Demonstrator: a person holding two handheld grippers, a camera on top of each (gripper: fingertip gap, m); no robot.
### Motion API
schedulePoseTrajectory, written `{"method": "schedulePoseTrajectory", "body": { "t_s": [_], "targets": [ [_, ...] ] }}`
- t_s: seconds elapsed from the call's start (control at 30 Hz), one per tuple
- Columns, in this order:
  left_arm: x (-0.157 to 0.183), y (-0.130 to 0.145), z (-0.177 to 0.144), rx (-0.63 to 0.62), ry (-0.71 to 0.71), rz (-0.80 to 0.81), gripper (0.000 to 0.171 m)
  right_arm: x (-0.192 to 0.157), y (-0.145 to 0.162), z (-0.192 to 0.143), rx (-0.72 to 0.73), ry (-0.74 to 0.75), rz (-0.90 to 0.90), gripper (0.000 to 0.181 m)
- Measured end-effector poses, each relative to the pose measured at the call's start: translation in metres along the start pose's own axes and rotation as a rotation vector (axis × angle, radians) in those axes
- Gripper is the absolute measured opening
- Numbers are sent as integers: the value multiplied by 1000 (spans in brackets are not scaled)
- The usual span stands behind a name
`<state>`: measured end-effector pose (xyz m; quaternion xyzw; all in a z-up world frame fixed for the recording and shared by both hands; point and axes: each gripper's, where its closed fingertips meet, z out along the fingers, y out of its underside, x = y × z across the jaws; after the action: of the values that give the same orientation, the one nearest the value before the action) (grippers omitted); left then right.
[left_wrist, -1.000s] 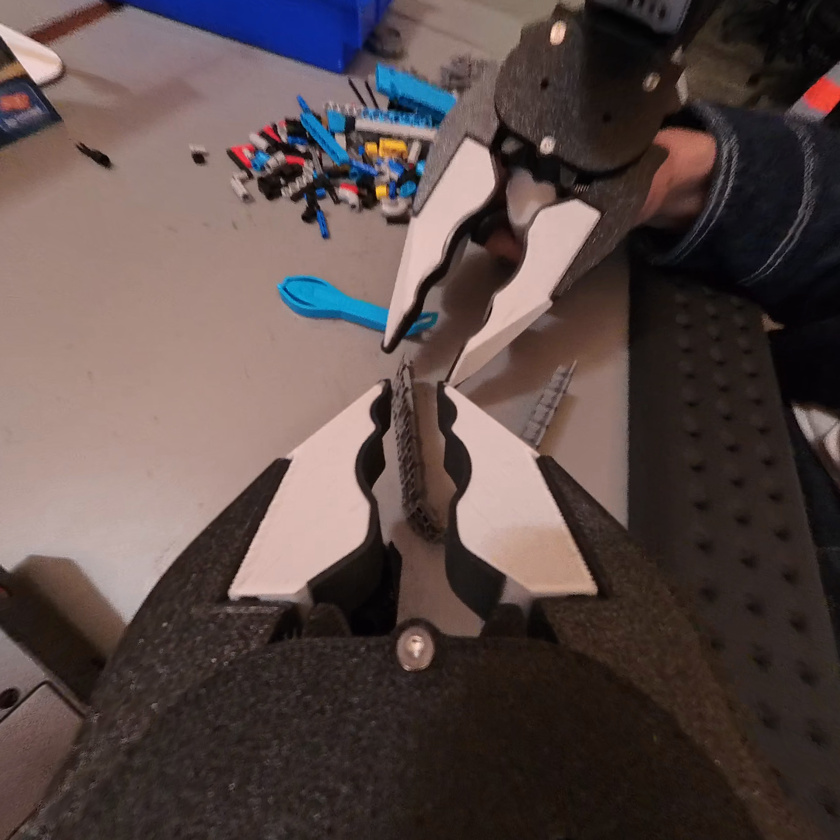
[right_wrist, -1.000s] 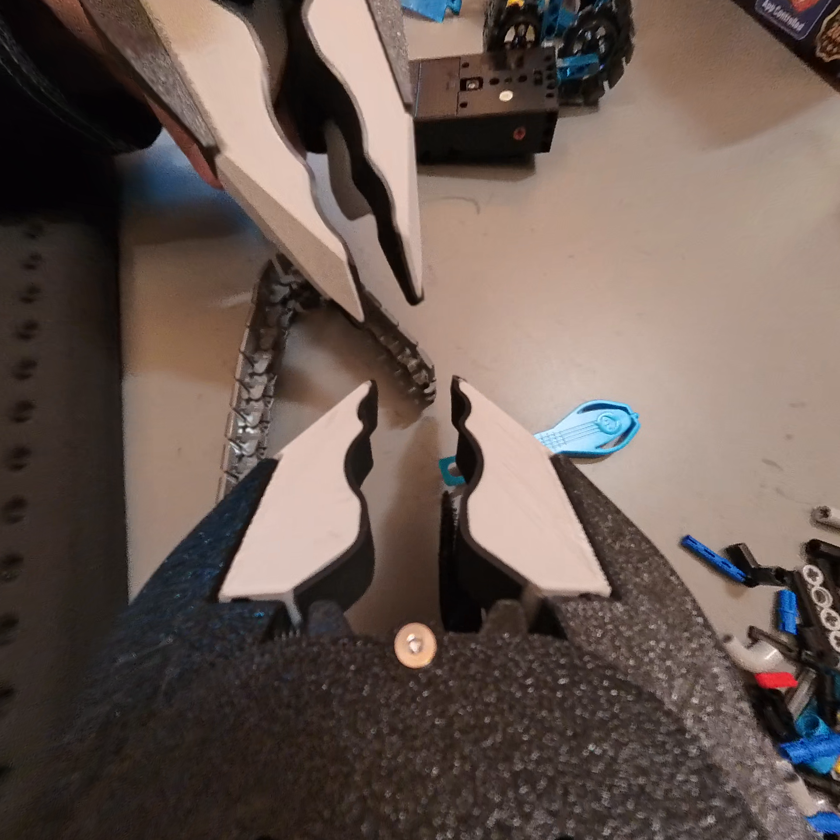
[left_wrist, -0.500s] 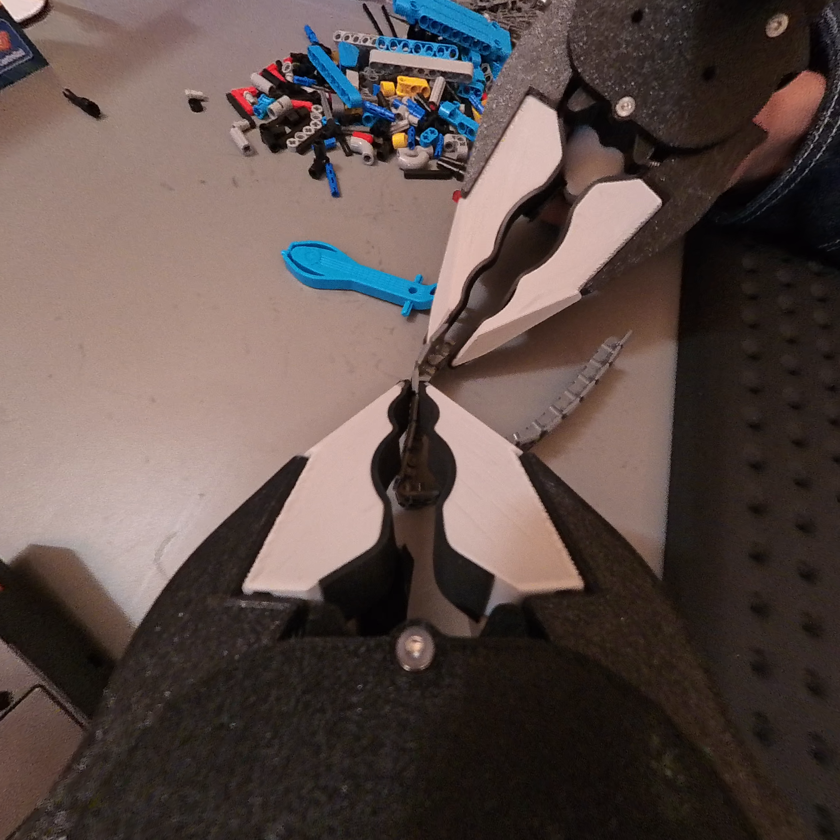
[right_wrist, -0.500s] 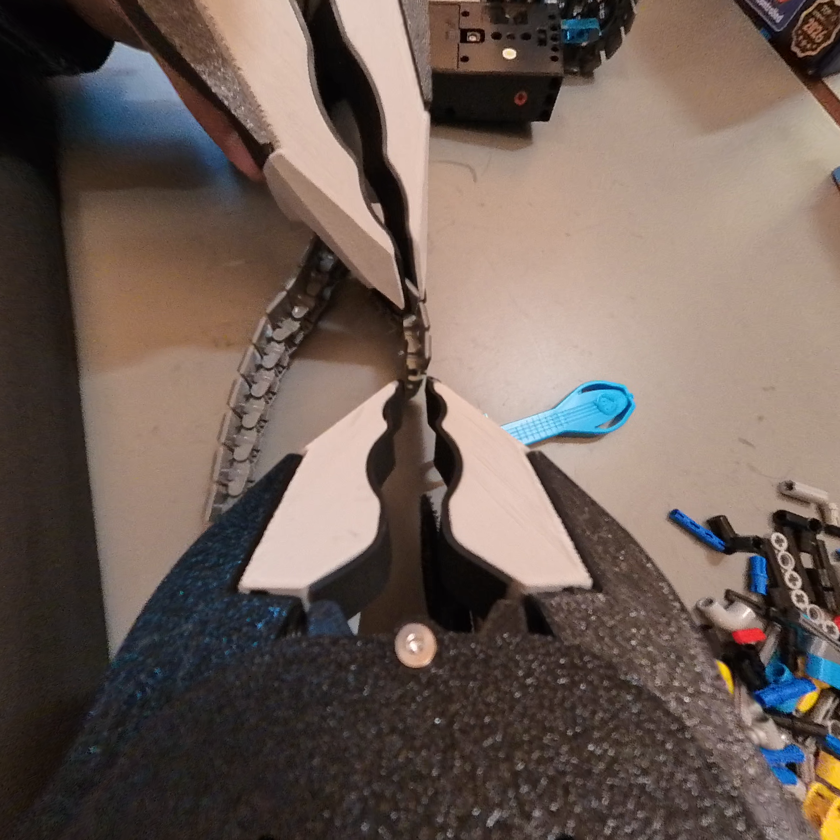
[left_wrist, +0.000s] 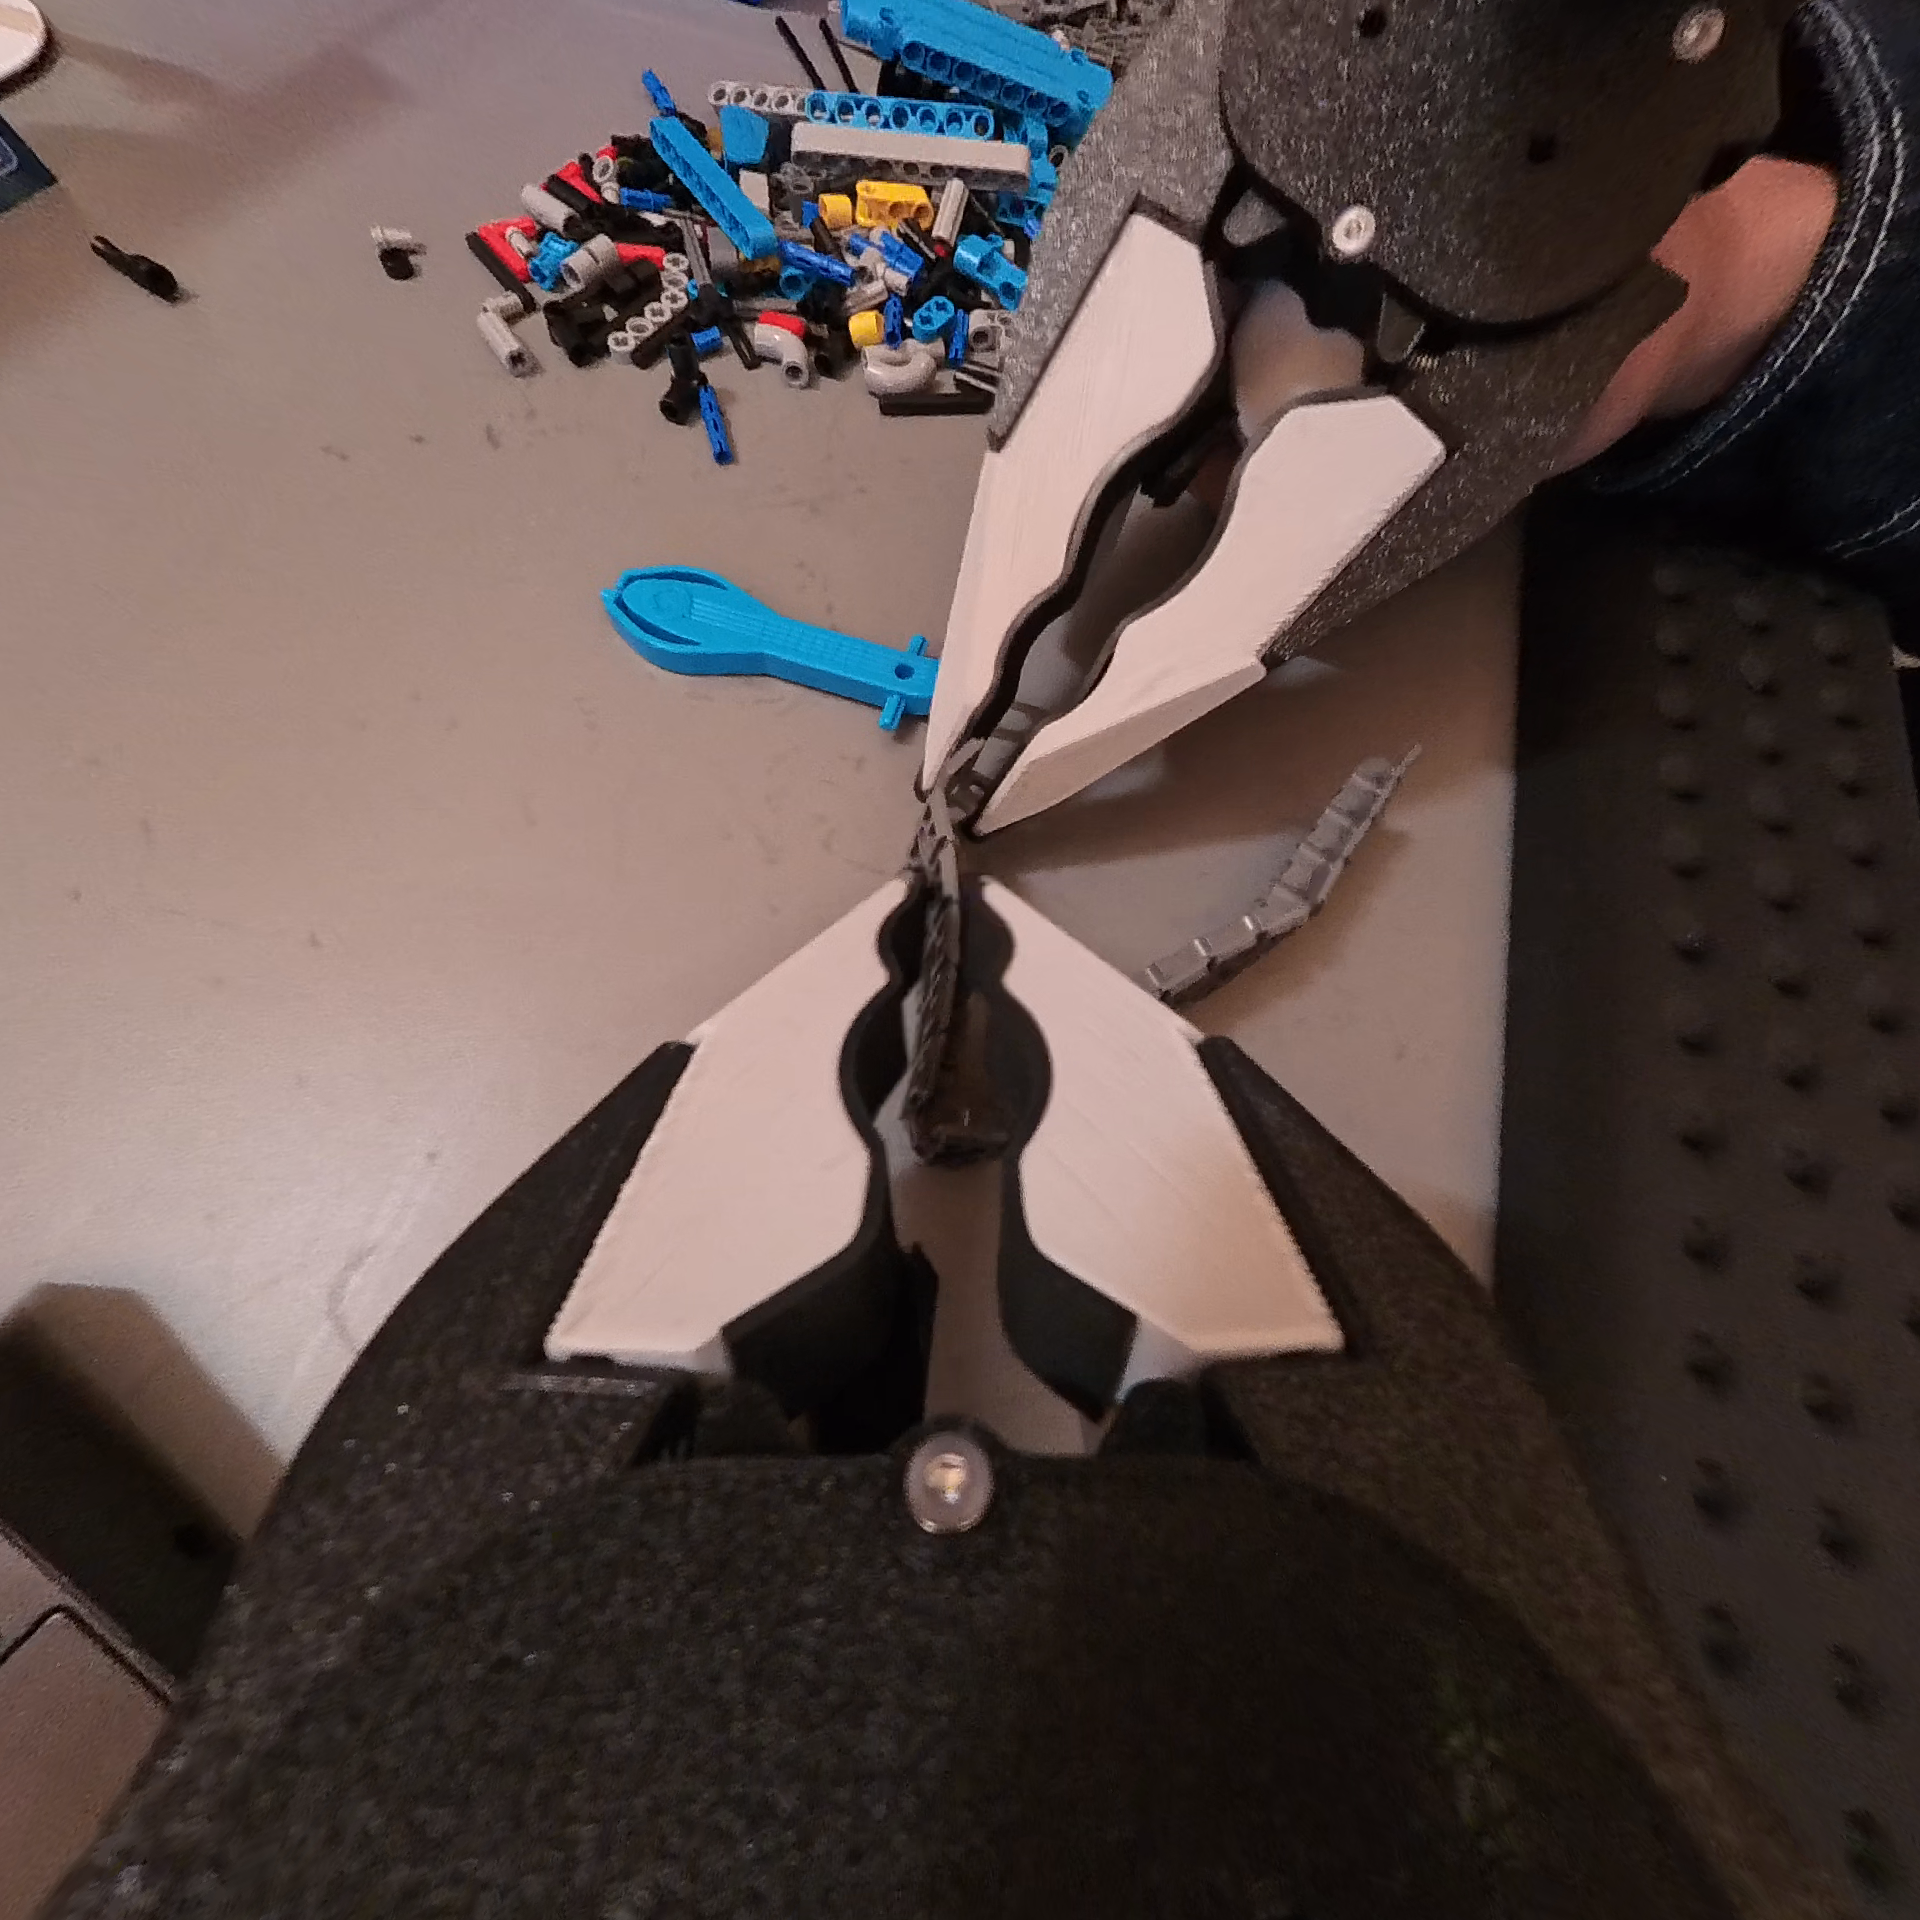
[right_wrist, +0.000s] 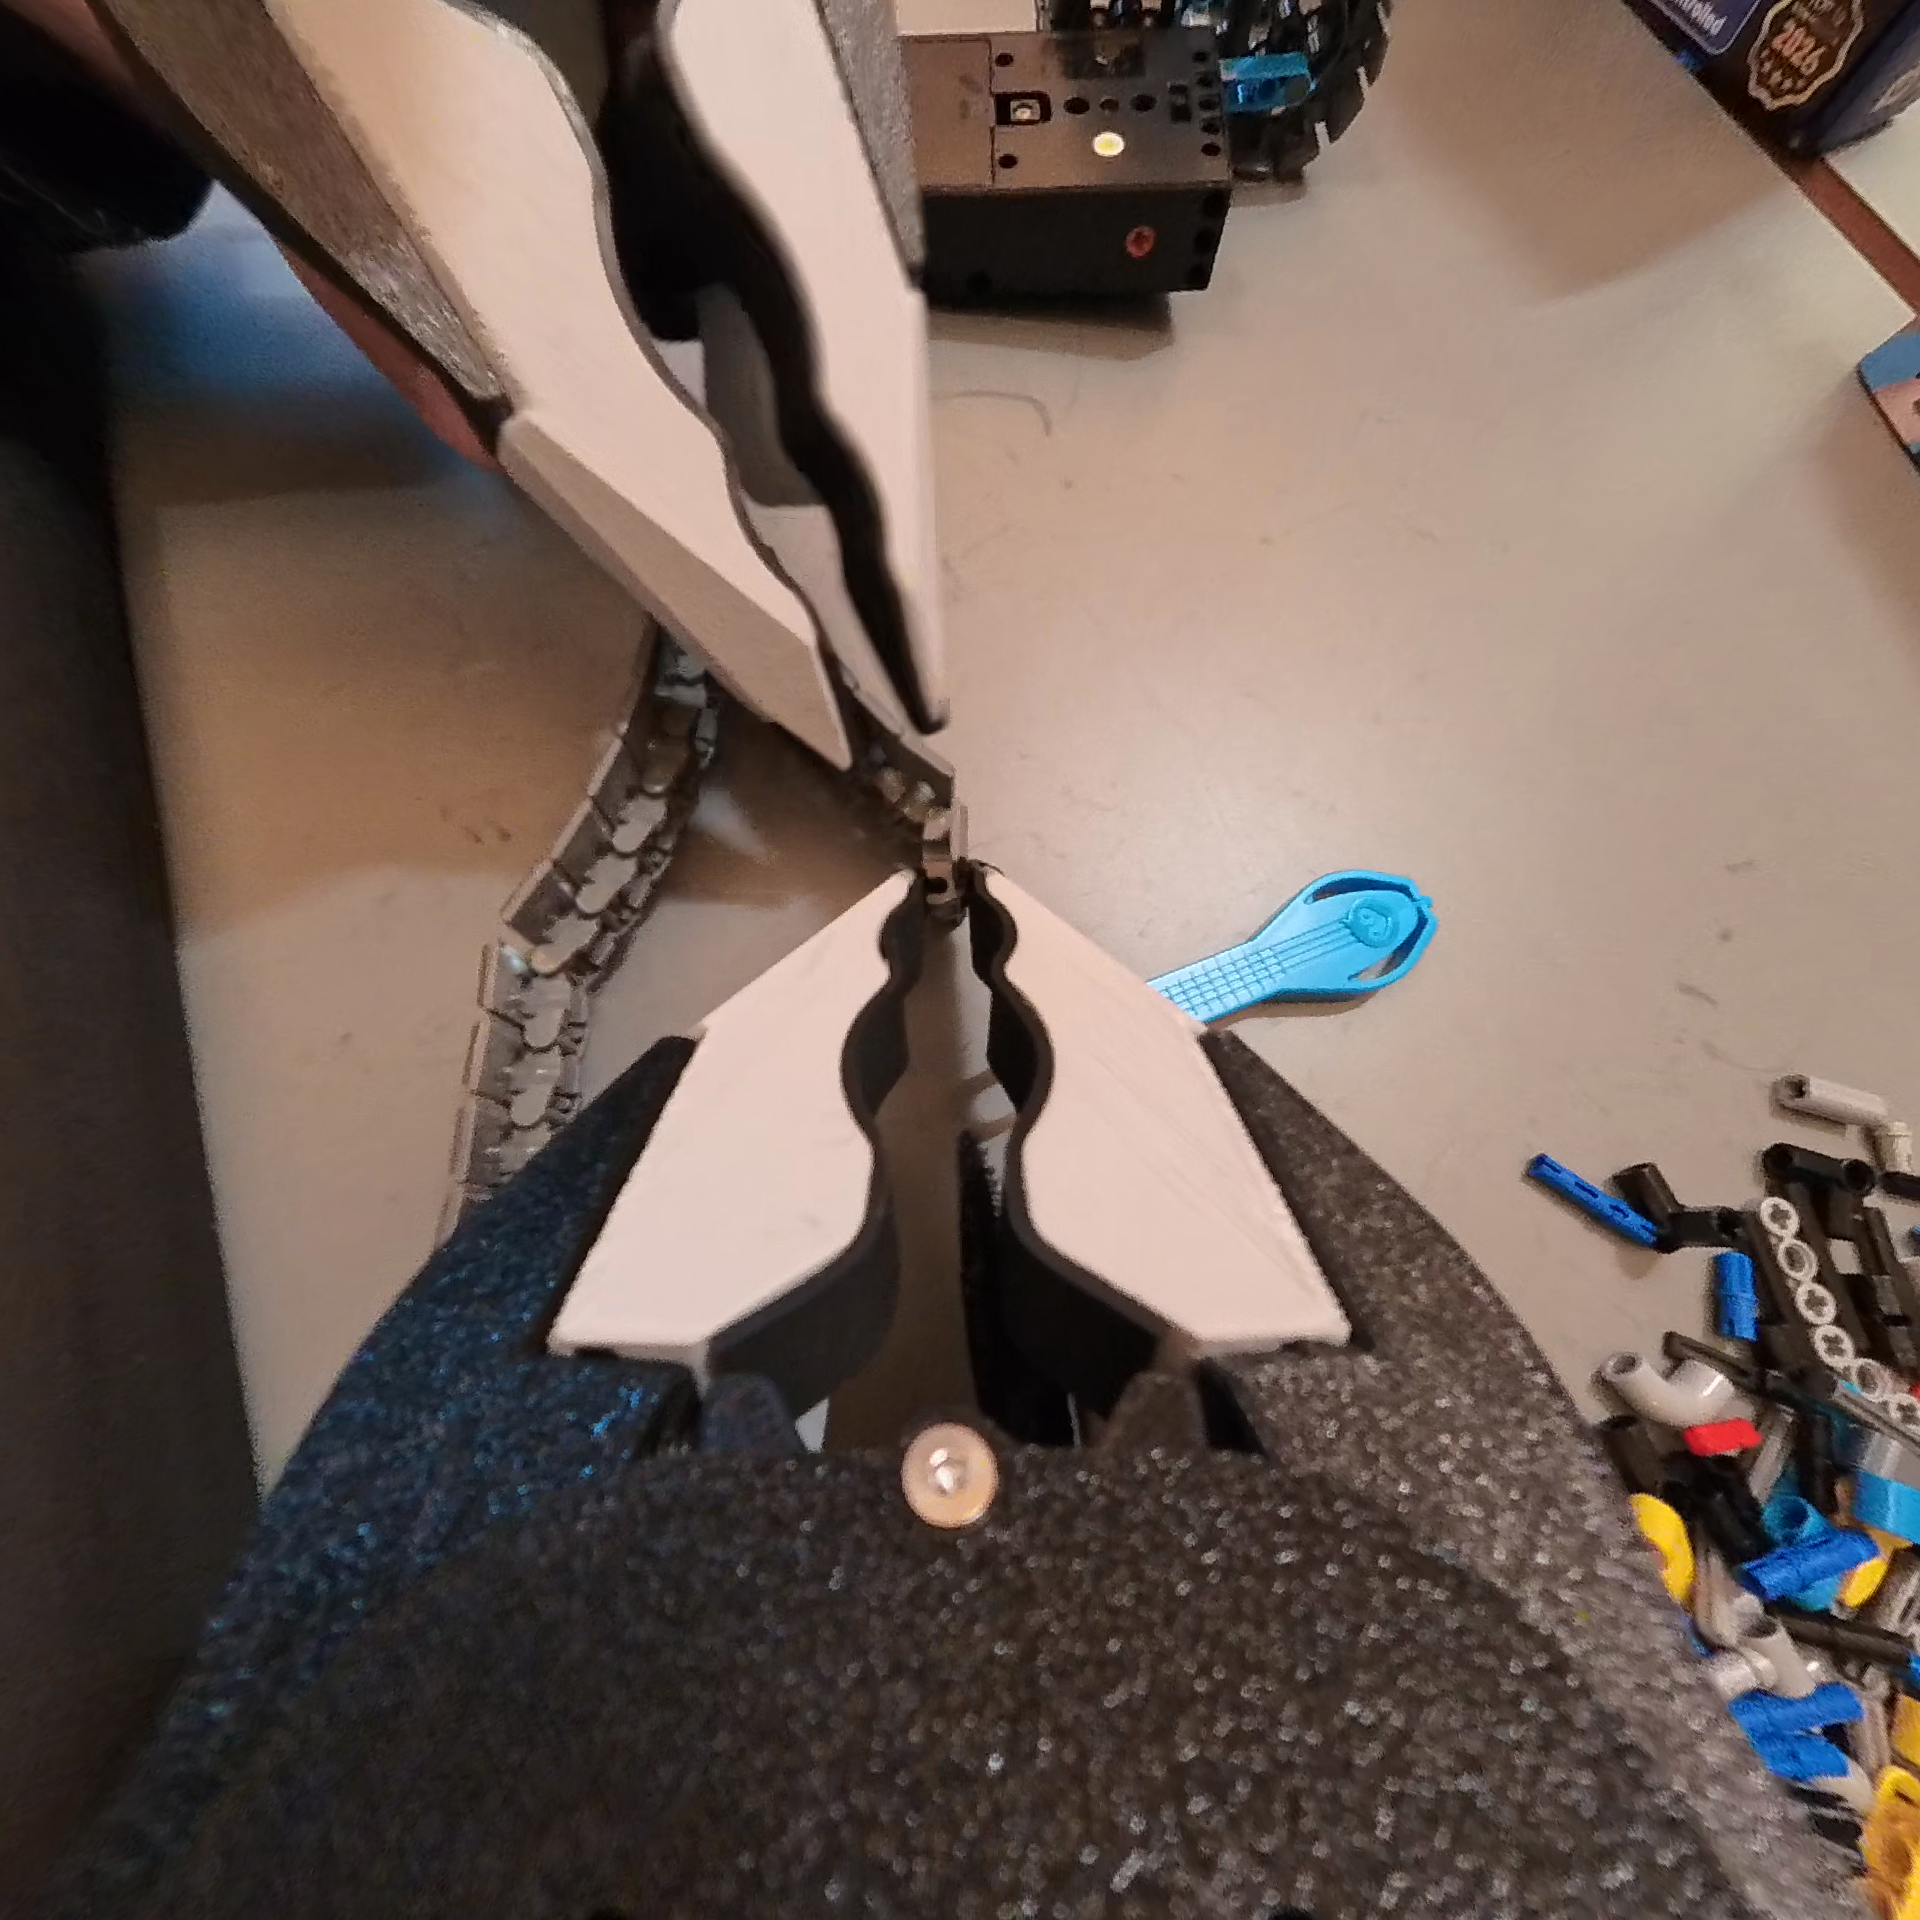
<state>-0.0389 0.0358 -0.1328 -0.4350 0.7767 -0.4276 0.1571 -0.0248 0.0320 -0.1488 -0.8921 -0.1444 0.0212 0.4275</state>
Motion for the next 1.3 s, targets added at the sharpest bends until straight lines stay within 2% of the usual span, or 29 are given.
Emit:
{"method": "schedulePoseTrajectory", "body": {
  "t_s": [0.07,0.13,0.27,0.73,0.93,1.03,1.13,1.2,1.3],
  "targets": [
    [-1,-5,0,23,4,-16,26,-3,0,0,1,-9,-17,5],
    [4,-5,2,20,41,-23,17,-2,-1,1,-2,-9,-11,5],
    [-4,-3,5,12,2,-36,1,-1,-2,0,5,-3,0,7],
    [-4,-7,9,21,-44,-34,1,-3,0,-5,15,-3,60,8],
    [-6,-8,11,21,-65,-43,1,6,-14,-16,111,19,186,12],
    [-4,-9,13,19,-81,-26,1,6,-8,-11,75,16,221,1],
    [-5,-9,15,17,-92,-24,3,6,-9,-9,80,11,280,1],
    [-6,-10,16,24,-88,-42,2,7,-9,-9,72,35,287,1],
    [-10,-11,16,52,-60,-160,0,9,-9,-8,42,126,246,0]
  ]
}}
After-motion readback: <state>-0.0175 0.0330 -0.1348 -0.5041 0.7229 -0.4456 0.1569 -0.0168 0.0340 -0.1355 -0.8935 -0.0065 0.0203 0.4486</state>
